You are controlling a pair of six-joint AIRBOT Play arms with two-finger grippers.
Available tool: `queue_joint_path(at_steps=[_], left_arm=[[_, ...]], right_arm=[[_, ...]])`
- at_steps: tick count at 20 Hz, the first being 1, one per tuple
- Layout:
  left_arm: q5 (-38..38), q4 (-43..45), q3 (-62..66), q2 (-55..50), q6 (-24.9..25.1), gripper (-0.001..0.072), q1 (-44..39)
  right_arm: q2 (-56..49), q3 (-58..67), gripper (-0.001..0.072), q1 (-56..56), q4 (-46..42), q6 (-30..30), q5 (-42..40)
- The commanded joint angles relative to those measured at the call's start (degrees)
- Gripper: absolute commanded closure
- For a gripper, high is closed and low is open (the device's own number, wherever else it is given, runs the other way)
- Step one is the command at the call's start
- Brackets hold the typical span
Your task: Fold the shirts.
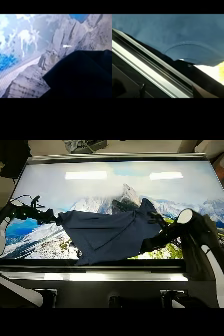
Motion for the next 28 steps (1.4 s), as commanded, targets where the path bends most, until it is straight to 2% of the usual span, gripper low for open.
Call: queue_joint_path(at_steps=[1,3,7,9,13,16,17,18,19,21,23,26,28], left_arm=[[-0.87,-0.31,0.02,1.16,0.81,0.0678,0.07],[-1.68,-0.33,0.02,1.81,2.54,0.0677,0.00],[-4.94,-0.33,0.02,2.08,3.54,0.0677,0.00],[-5.42,-0.46,0.02,2.08,3.52,0.0677,-0.07],[-5.84,-2.51,0.07,2.62,3.54,0.0677,-0.04],[-6.03,-3.43,0.07,2.80,3.54,0.0677,-0.04],[-6.38,-4.04,0.07,2.80,3.54,0.0677,-0.04],[-7.04,-4.63,0.11,2.82,3.54,0.0677,-0.04],[-7.85,-4.85,0.22,3.08,3.54,0.0677,-0.04],[-6.54,-7.04,0.33,5.95,5.84,0.0677,0.07],[-0.15,-14.95,0.33,12.26,9.88,0.0678,0.81],[18.36,-33.31,0.33,26.03,10.51,0.0678,3.50],[31.43,-39.91,0.31,35.95,8.07,0.0679,6.56]], right_arm=[[1.20,-12.96,0.0004,0.15,13.03,-1.57,-9.49],[1.20,-17.66,0.0004,0.15,19.76,-3.37,-15.52],[1.14,-21.24,0.0003,1.40,23.28,-2.71,-22.14],[1.14,-21.86,0.0001,7.85,25.09,0.35,-29.44],[1.11,-21.79,0.0010,18.18,25.38,10.32,-49.92],[-0.55,-21.79,0.0057,20.15,25.38,13.11,-51.04],[-1.38,-21.79,0.0252,20.13,25.16,12.96,-49.72],[-1.44,-21.79,0.0624,19.96,24.98,11.08,-49.00],[-0.98,-21.35,0.0672,19.82,24.59,8.39,-48.65],[1.51,-17.75,0.0673,19.82,17.75,1.62,-47.82],[6.34,-10.08,0.0673,19.82,2.58,-0.15,-45.72],[14.27,9.46,0.0673,19.82,-32.17,10.69,-38.60],[18.38,24.87,0.0673,19.82,-53.29,16.96,-31.50]])
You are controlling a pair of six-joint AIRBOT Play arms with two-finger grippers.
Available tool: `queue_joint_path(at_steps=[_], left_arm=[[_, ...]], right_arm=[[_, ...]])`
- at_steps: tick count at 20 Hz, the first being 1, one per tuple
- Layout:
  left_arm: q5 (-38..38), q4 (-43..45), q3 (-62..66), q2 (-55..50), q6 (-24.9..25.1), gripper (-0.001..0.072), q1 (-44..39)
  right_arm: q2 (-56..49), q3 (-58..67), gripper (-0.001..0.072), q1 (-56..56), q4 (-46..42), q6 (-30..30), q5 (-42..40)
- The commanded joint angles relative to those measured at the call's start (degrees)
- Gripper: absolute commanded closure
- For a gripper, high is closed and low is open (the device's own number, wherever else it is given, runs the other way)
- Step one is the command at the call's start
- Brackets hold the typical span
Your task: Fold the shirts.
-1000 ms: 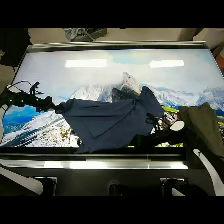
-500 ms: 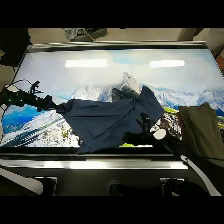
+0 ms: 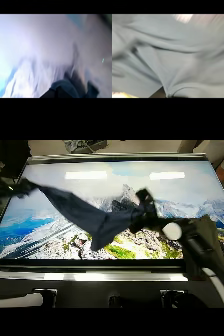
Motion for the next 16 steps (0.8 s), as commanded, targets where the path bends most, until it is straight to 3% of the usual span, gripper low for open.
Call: queue_joint_path(at_steps=[1,3,5,8,12,16], left_arm=[[25.07,-12.79,0.00,17.09,-3.15,0.0679,5.20],[29.31,-10.21,0.00,25.99,-6.34,0.0679,10.05],[25.51,-7.06,-0.02,32.65,-9.27,0.0679,13.09],[19.69,1.11,-0.02,39.23,-13.94,0.0678,13.33],[20.09,10.32,-0.02,44.59,-19.23,0.0679,13.33],[18.58,12.72,-0.02,47.28,-19.19,0.0679,13.31]], right_arm=[[7.45,24.55,0.0673,0.07,-40.98,9.64,11.85],[10.25,35.65,0.0673,0.09,-46.56,10.54,17.66],[12.35,40.41,0.0673,0.09,-43.36,10.69,21.05],[14.27,40.57,0.0673,0.09,-38.38,8.68,24.61],[16.65,40.57,0.0673,0.09,-37.57,7.02,29.33],[19.41,40.57,0.0672,0.09,-37.57,7.02,31.82]])
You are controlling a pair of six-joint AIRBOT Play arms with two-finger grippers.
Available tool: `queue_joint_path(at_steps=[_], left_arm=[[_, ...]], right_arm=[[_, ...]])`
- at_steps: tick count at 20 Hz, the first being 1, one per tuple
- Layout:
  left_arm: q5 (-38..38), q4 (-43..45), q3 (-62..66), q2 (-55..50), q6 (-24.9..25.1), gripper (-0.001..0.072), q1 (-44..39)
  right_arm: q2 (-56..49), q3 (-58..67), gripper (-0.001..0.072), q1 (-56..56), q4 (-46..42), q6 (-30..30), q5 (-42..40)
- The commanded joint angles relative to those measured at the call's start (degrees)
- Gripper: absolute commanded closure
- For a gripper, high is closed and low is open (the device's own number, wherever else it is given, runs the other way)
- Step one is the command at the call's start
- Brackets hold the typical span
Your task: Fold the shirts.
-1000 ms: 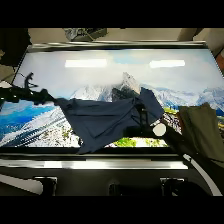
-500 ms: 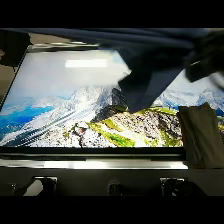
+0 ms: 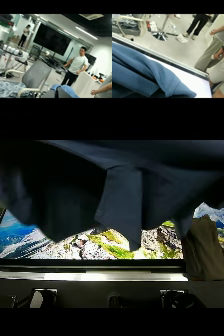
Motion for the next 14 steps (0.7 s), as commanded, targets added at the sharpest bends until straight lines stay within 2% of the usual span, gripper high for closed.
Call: queue_joint_path(at_steps=[1,3,5,6,8,12,14], left_arm=[[-2.14,4.96,-0.04,2.75,-1.60,0.0679,0.02],[-7.93,10.73,-0.35,2.71,-1.62,0.0679,-1.38],[-10.71,16.70,-3.89,2.73,-1.57,0.0679,-4.04],[-11.80,19.10,-6.32,2.60,-1.44,0.0680,-5.18],[-13.00,24.02,-11.45,2.36,-1.31,0.0681,-7.28],[-13.33,31.12,-16.48,-1.60,-0.70,0.0681,-9.79],[-13.66,31.08,-16.68,-7.19,-0.68,0.0681,-10.73]], right_arm=[[1.66,0.31,0.0672,-0.02,-1.01,-0.28,7.21],[-0.33,0.26,0.0671,-0.02,-0.22,-0.74,17.97],[-4.33,-0.09,0.0671,-0.02,5.95,-3.23,27.34],[-6.64,-1.14,0.0672,-0.02,10.88,-4.02,29.07],[-10.71,-3.85,0.0672,-0.04,17.49,-4.02,26.08],[-22.23,-4.90,0.0673,-1.20,23.87,-5.42,19.76],[-29.27,-4.92,0.0673,-8.55,38.66,-8.50,16.15]])
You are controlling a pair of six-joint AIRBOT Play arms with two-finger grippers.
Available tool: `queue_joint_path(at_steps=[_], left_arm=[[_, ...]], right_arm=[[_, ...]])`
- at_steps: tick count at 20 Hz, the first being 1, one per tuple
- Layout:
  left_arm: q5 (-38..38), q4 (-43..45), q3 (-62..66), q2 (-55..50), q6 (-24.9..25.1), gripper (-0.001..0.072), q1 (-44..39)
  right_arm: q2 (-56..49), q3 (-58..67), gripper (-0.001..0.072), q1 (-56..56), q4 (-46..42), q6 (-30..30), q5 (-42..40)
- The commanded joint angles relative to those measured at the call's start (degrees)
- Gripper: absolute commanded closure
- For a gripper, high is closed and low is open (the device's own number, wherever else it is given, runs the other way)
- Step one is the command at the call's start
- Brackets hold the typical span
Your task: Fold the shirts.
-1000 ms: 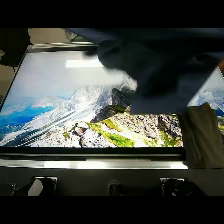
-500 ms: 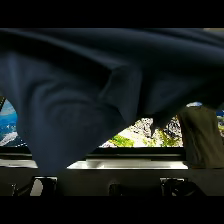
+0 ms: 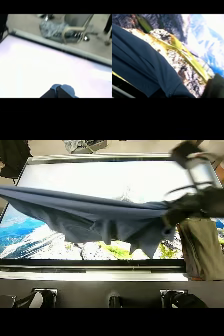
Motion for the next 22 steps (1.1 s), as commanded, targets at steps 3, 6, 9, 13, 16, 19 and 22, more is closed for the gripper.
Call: queue_joint_path(at_steps=[3,6,9,13,16,19,22], left_arm=[[2.05,2.56,-1.92,-15.54,1.16,0.0681,-3.26],[9.42,-0.92,1.44,-28.28,1.18,0.0680,-6.78],[15.19,-1.68,10.56,-41.90,1.16,0.0679,-10.97],[15.08,-2.51,18.18,-54.80,0.63,0.0677,-14.47],[8.22,-7.91,18.16,-59.28,0.50,0.0676,-16.57],[3.96,-8.15,18.34,-60.19,0.50,0.0562,-17.49],[-7.56,-8.13,22.91,-59.71,0.57,0.0192,-13.97]], right_arm=[[-19.02,-0.46,0.0674,-18.29,36.54,-8.15,-16.04],[-30.56,-0.46,0.0674,-24.33,47.01,-12.87,-22.25],[-39.87,-0.35,0.0673,-25.18,52.74,-17.40,-38.23],[-47.78,-0.35,0.0672,-23.87,54.84,-17.09,-51.91],[-50.64,-0.35,0.0671,-22.03,55.04,-17.11,-51.56],[-49.66,0.44,0.0437,-22.03,56.06,-17.14,-48.19],[-44.87,2.91,0.0149,-27.28,53.77,-19.76,-35.89]])
